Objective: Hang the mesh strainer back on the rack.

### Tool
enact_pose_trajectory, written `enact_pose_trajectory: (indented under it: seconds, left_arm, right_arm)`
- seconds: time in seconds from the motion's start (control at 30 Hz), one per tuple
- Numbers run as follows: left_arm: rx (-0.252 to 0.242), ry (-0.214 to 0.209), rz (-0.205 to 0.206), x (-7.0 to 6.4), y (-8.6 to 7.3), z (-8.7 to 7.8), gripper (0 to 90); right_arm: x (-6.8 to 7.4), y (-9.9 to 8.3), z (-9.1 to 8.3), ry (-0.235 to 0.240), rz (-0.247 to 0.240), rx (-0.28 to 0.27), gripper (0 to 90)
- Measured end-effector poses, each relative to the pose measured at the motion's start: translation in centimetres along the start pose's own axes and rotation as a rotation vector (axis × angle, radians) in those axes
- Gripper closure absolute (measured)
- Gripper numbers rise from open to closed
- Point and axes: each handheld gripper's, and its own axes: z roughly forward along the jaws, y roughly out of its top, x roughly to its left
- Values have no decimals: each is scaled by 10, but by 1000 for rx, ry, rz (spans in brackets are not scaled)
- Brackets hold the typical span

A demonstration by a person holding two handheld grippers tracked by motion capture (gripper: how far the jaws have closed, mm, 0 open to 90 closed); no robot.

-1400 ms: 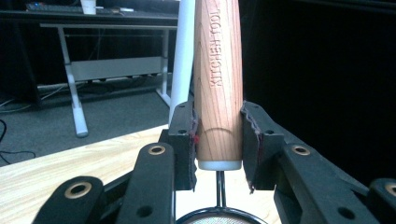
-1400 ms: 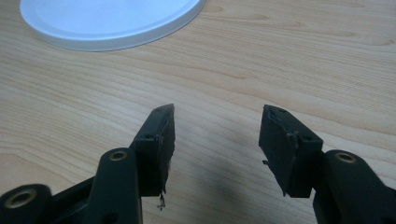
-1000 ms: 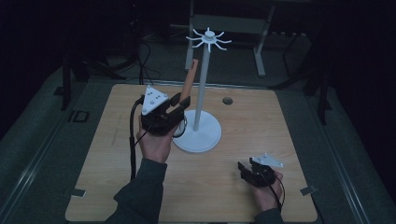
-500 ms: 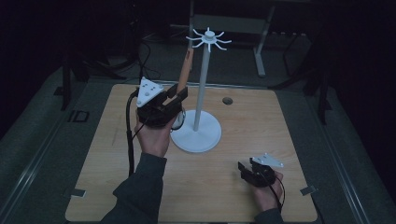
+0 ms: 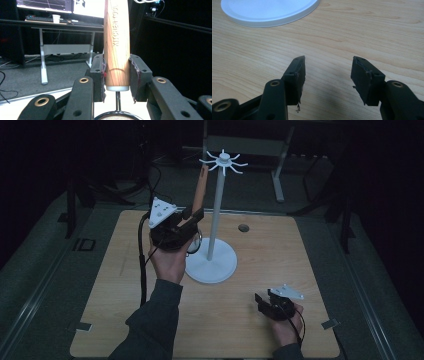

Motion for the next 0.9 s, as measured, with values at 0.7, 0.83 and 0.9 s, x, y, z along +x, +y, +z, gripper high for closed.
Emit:
enact_pose_trajectory:
  seconds: [0.7,0.83,0.9]
  left_arm:
    - [83,-22,-8,-1,-2,26,644]
    - [75,-20,-7,0,-3,24,603]
    - [71,-18,-8,0,-2,23,595]
  right_arm:
    - [0,0,0,0,0,-2,448]
    - [0,0,0,-1,1,-1,448]
    - [0,0,0,-1,-2,-2,448]
